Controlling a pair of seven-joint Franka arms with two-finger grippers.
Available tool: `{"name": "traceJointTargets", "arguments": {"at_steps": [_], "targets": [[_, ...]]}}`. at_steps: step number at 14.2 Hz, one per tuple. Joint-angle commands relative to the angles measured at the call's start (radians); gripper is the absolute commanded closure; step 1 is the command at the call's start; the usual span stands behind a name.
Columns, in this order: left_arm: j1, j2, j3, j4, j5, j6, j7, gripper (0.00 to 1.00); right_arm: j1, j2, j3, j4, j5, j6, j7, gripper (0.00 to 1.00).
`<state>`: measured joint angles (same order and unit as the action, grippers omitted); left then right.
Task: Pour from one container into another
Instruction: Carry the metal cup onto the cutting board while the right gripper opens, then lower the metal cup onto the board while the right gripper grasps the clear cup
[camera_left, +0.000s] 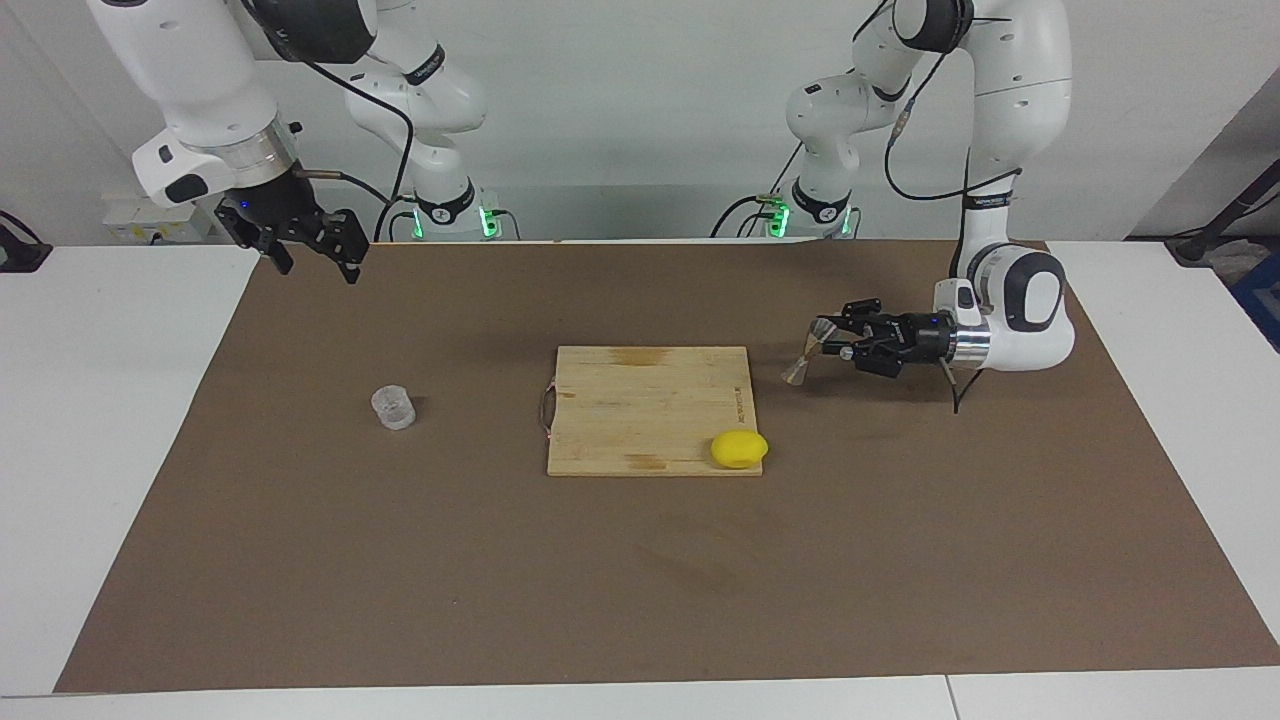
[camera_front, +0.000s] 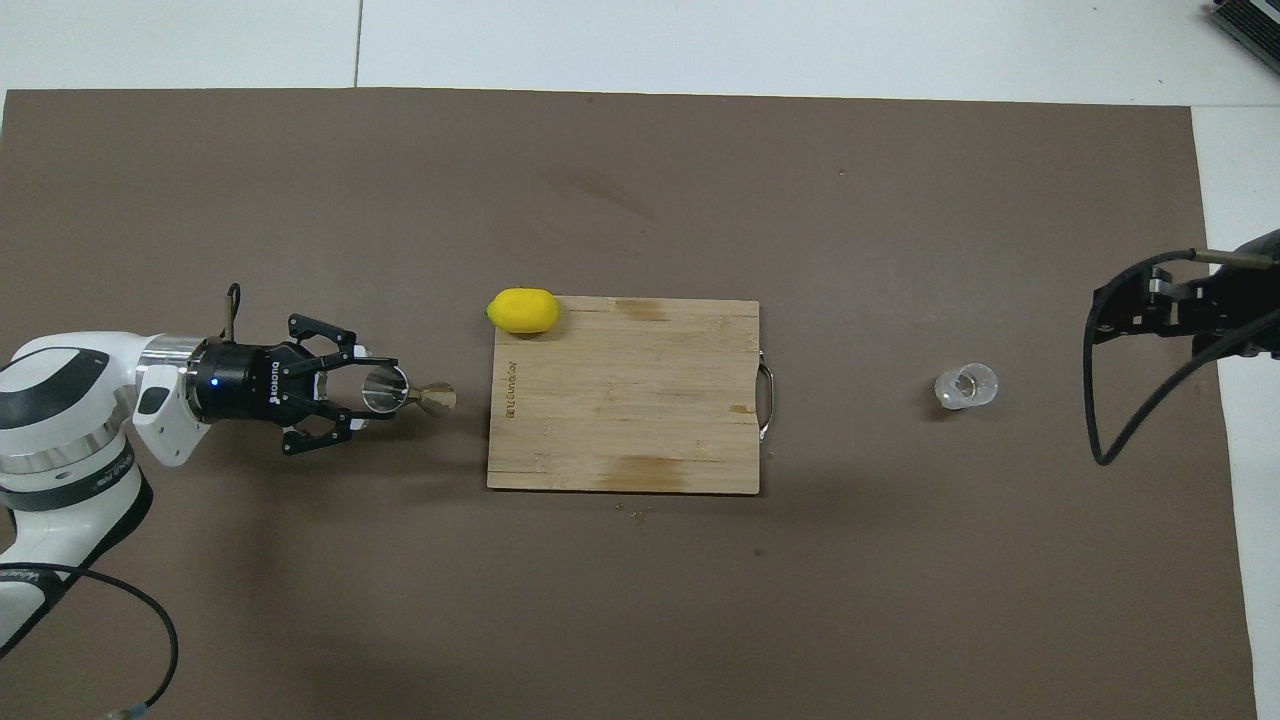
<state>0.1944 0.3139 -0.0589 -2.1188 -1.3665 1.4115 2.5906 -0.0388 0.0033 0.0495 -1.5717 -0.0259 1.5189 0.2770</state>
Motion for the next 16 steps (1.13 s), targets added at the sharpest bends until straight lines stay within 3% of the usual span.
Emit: {"name": "traceJointTargets", "arguments": {"at_steps": [1,6,8,13,16], "targets": [[-0.097,-0.11,0.016,-0.104,-0.074,0.099,-0.053,1.0,-0.022,0.003,0.004,-0.033,0.02,0.026,0.14,0.13],[-0.28,-0.174,0.016,-0.165,-0.264,0.286,-0.052,1.0,-0.075,0.046,0.004,-0.053,0.118,0.052,0.416,0.12],[-0.354,-0.185,0.016,-0.182,-0.389,0.369,0.003,1.0,-0.105,0.047,0.004,-0.105,0.176,0.107,0.555,0.08],[-0.593,-0.171,0.016,-0.194,-0.746,0.628,0.164,1.0,-0.167,0.162,0.004,-0.151,0.323,0.179,0.707,0.06],[-0.694,-0.151,0.016,-0.178,-0.884,0.731,0.21,1.0,-0.194,0.172,0.003,-0.266,0.411,0.297,0.732,0.07]]}}
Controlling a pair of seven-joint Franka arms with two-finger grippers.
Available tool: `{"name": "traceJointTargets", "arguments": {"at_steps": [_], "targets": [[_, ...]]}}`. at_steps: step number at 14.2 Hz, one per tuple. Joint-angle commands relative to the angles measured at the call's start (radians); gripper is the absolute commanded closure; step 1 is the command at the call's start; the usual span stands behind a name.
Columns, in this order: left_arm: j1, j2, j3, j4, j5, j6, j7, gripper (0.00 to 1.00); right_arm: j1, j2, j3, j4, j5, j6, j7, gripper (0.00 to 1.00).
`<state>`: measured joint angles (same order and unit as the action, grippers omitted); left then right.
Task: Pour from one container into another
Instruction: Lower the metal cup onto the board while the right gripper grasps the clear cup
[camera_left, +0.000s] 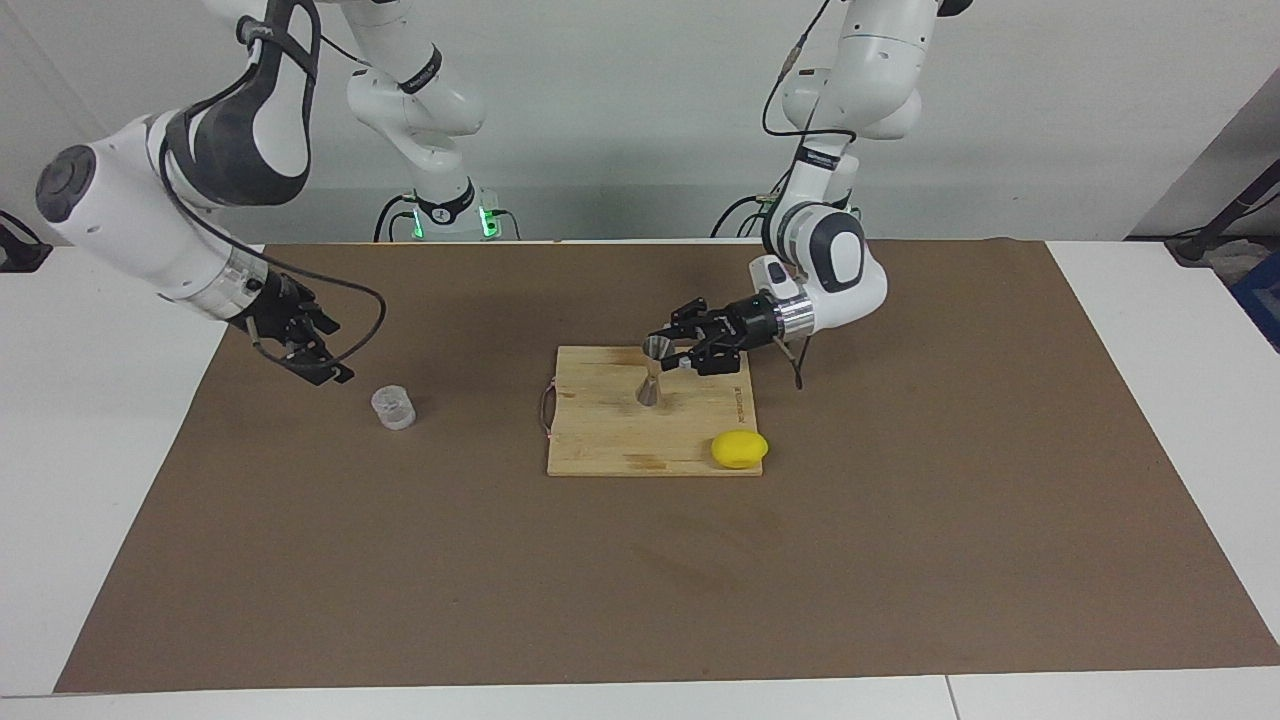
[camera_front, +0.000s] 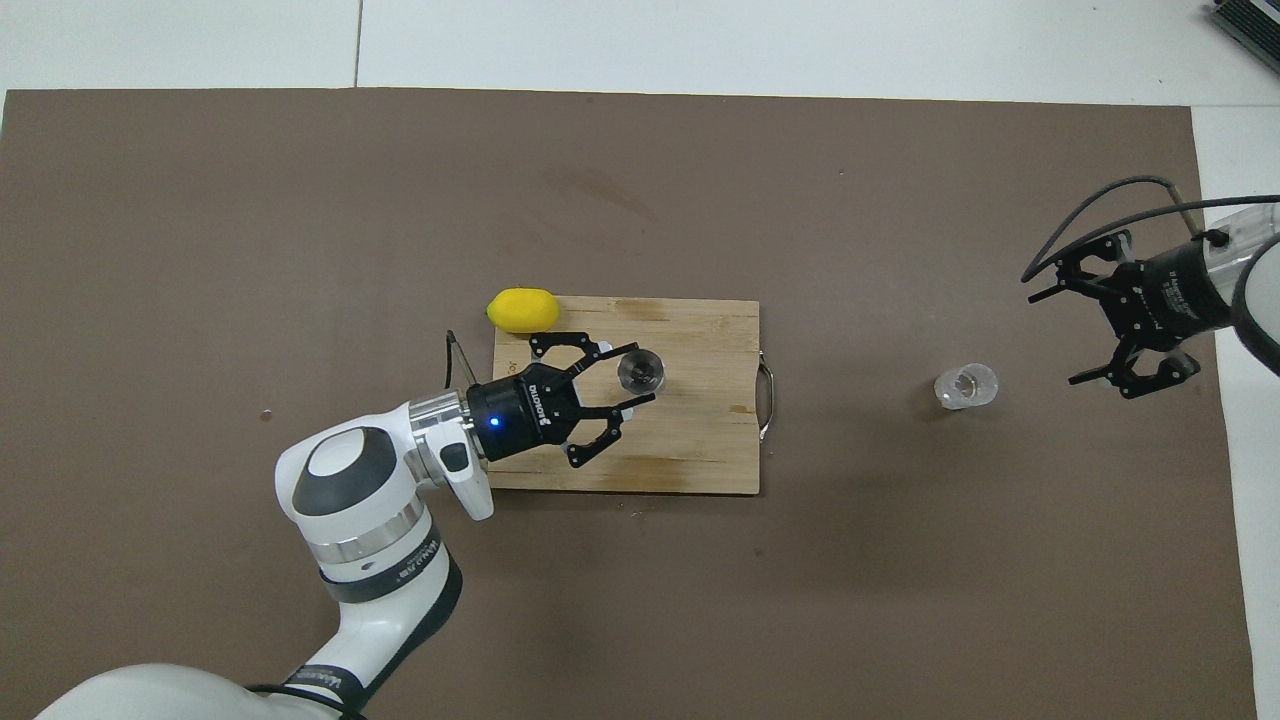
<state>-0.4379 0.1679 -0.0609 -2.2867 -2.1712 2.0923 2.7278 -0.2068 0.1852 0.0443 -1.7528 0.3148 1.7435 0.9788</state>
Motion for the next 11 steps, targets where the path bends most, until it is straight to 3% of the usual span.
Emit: {"name": "traceJointTargets", "arguments": {"at_steps": [1,5,7,11], "targets": [[-0.092,0.001,0.018,0.001,-0.116,0.076,0.075,1.0,-0.039,-0.003,0.008,-0.115,0.102,0.105,0.043,0.07],[-0.123,0.042,0.016,0.018,-0.189,0.13,0.079,1.0,-0.094,0.039,0.009,-0.18,0.142,0.171,0.037,0.06],[-0.137,0.056,0.016,0.018,-0.264,0.129,0.172,1.0,-0.121,0.088,0.008,-0.186,0.222,0.171,0.018,0.05],[-0.139,0.058,0.015,0.018,-0.277,0.13,0.19,1.0,-0.16,0.16,0.009,-0.2,0.279,0.172,-0.123,0.05]]}}
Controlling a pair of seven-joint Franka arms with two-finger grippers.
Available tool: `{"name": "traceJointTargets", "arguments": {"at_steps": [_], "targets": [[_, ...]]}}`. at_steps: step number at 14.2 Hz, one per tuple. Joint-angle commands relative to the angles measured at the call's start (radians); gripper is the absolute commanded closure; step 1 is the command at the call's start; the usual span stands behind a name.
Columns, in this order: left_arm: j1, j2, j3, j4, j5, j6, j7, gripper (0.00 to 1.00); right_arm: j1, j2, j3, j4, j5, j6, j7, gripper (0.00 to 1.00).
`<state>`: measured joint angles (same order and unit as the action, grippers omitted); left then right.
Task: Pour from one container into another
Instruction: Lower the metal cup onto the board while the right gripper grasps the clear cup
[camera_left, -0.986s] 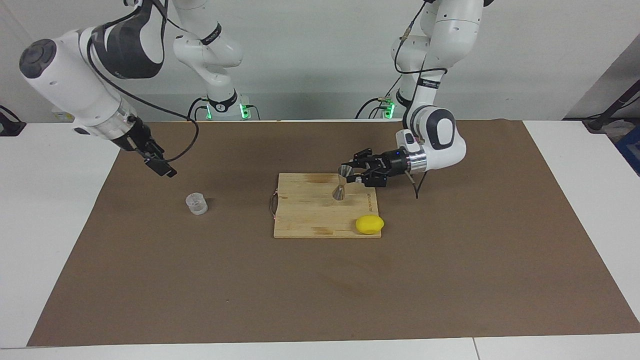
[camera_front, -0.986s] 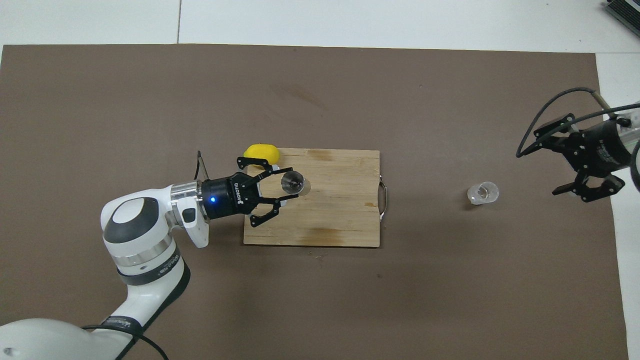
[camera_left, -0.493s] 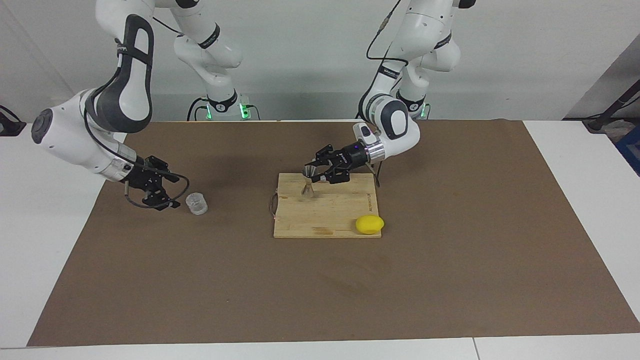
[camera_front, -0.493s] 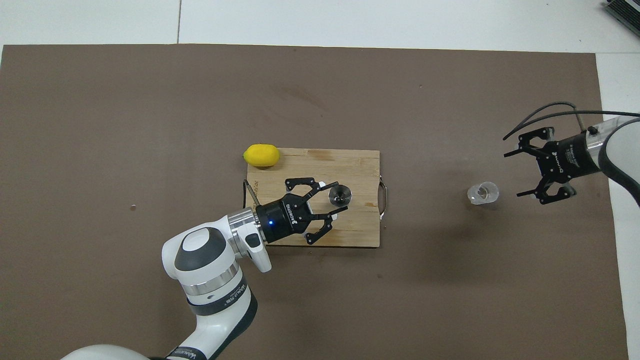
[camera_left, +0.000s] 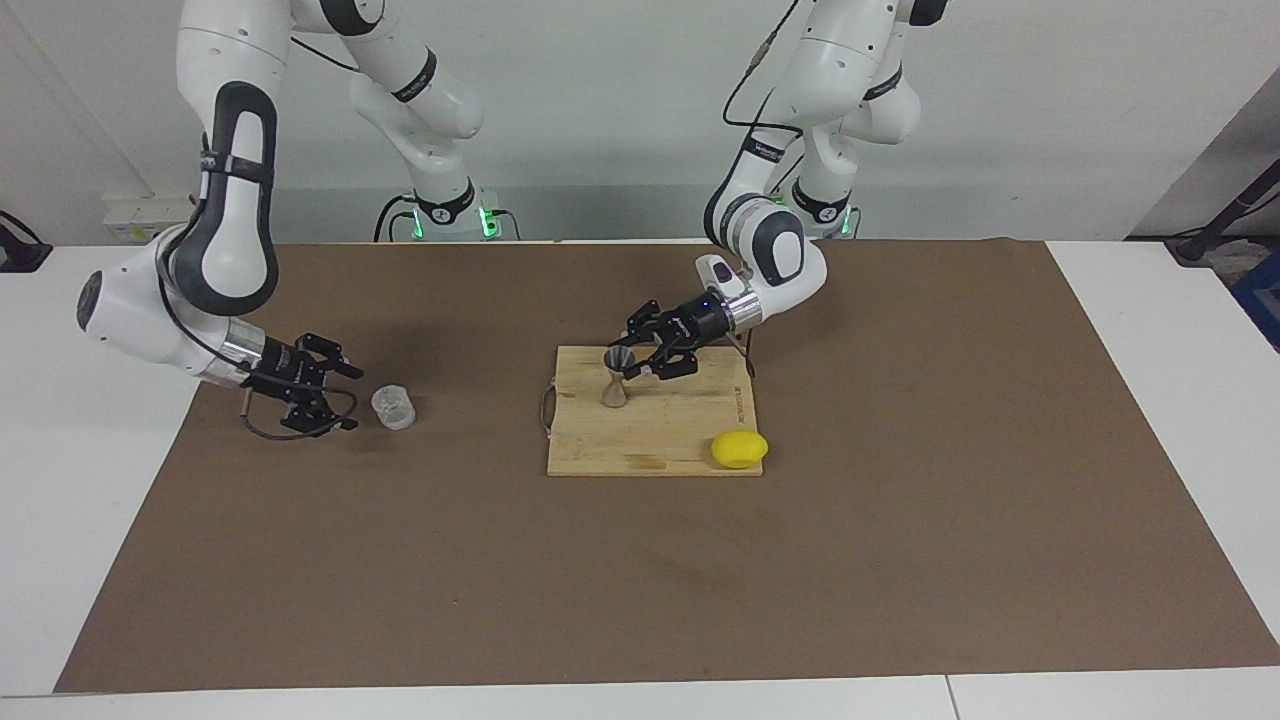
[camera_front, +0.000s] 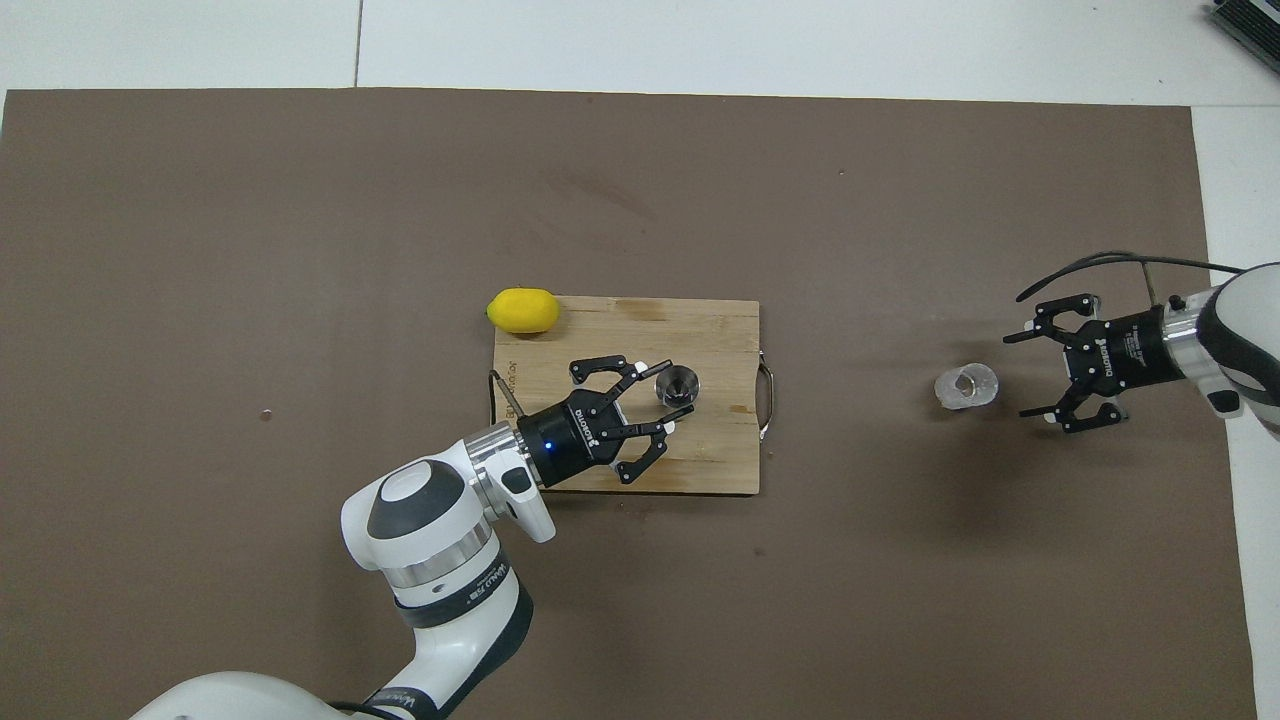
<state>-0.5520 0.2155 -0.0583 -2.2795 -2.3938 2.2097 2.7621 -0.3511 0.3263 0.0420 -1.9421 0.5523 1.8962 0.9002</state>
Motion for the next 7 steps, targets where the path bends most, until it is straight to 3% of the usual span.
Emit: {"name": "traceJointTargets", "arguments": {"at_steps": [1,7], "targets": [[-0.031,0.01,0.014,0.011,-0.054,0.013,0.156,1.0,-0.016,0.033,0.012,-0.011,0.063,0.021,-0.047,0.06],[-0.046,0.021,0.015,0.006,-0.054,0.036,0.159,1.0,0.009,0.022,0.012,-0.092,0.152,0.063,-0.096,0.09]]}}
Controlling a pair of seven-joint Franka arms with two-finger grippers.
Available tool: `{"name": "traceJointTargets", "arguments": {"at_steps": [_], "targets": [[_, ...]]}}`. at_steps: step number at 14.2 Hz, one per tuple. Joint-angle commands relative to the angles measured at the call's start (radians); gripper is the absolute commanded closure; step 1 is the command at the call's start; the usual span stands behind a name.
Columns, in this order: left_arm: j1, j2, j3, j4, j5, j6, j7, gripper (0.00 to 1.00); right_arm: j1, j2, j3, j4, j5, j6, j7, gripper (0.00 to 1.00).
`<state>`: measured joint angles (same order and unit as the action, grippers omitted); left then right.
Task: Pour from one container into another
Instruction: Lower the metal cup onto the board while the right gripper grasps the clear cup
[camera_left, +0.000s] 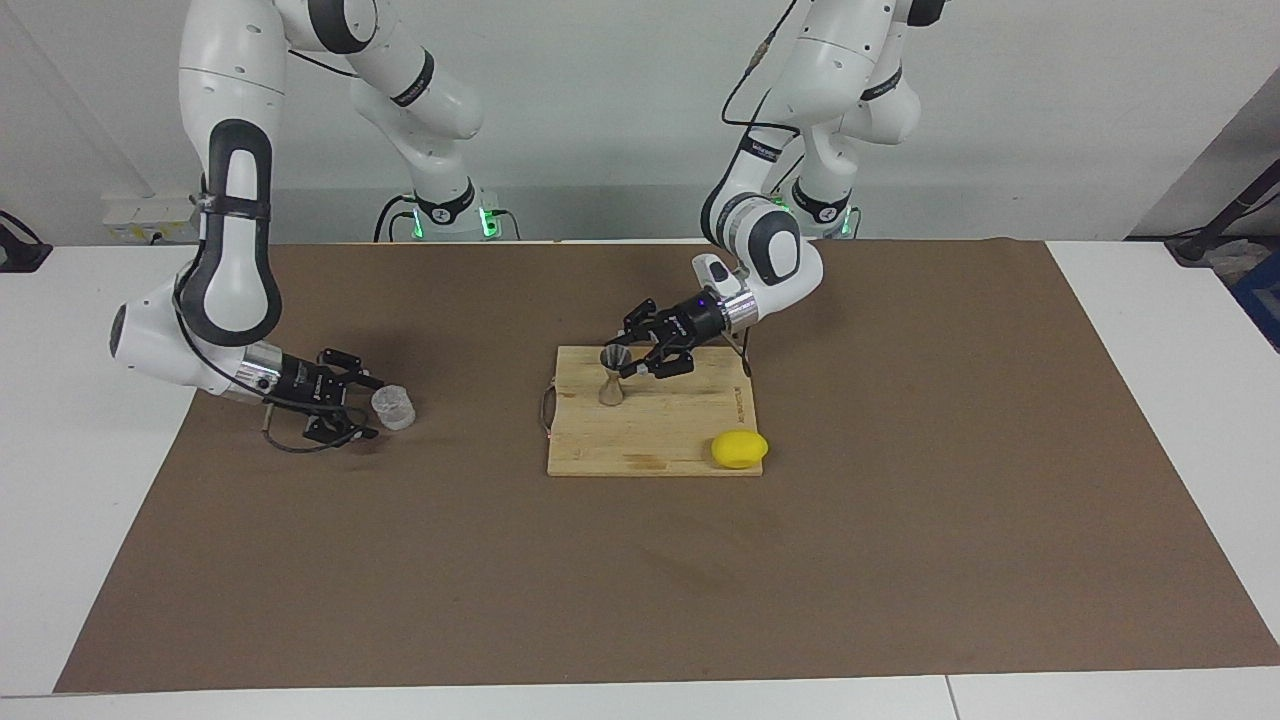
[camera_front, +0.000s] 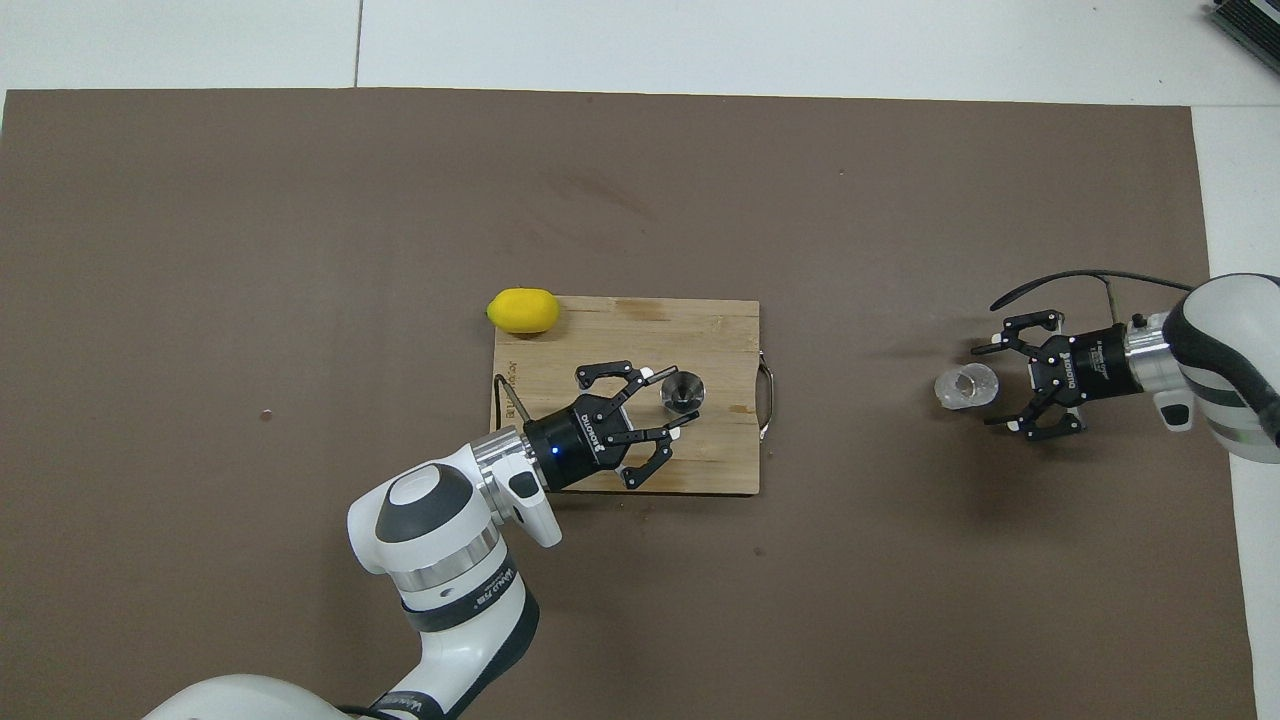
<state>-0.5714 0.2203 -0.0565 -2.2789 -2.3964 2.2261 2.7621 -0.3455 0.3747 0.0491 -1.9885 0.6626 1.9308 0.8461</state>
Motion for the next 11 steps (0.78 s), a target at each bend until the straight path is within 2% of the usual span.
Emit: {"name": "traceJointTargets", "arguments": {"at_steps": [1,3,5,7,8,9,10,11], "targets": [[-0.028,0.016,0.014,0.006,-0.052,0.023,0.16,1.0,0.006,-0.028,0.006,-0.059,0.052,0.039,-0.058,0.1],[-0.03,0.017,0.014,0.002,-0.052,0.026,0.169,1.0,0.008,-0.033,0.006,-0.067,0.057,0.042,-0.062,0.12],[-0.031,0.017,0.014,0.002,-0.052,0.027,0.169,1.0,0.006,-0.033,0.006,-0.065,0.058,0.04,-0.062,0.2],[-0.03,0.019,0.014,0.001,-0.052,0.036,0.168,0.99,0.006,-0.033,0.006,-0.065,0.06,0.039,-0.061,0.51],[-0.03,0.019,0.014,0.001,-0.05,0.032,0.168,0.73,0.008,-0.034,0.006,-0.065,0.069,0.039,-0.056,0.67],[-0.03,0.019,0.014,-0.001,-0.049,0.03,0.166,0.01,0.008,-0.034,0.006,-0.065,0.087,0.037,-0.05,0.78],[-0.03,0.019,0.014,-0.007,-0.047,0.03,0.166,0.0,0.008,-0.034,0.006,-0.065,0.094,0.033,-0.048,0.86],[-0.03,0.019,0.014,-0.011,-0.047,0.033,0.165,0.0,0.002,-0.034,0.006,-0.064,0.095,0.03,-0.05,1.0]]}}
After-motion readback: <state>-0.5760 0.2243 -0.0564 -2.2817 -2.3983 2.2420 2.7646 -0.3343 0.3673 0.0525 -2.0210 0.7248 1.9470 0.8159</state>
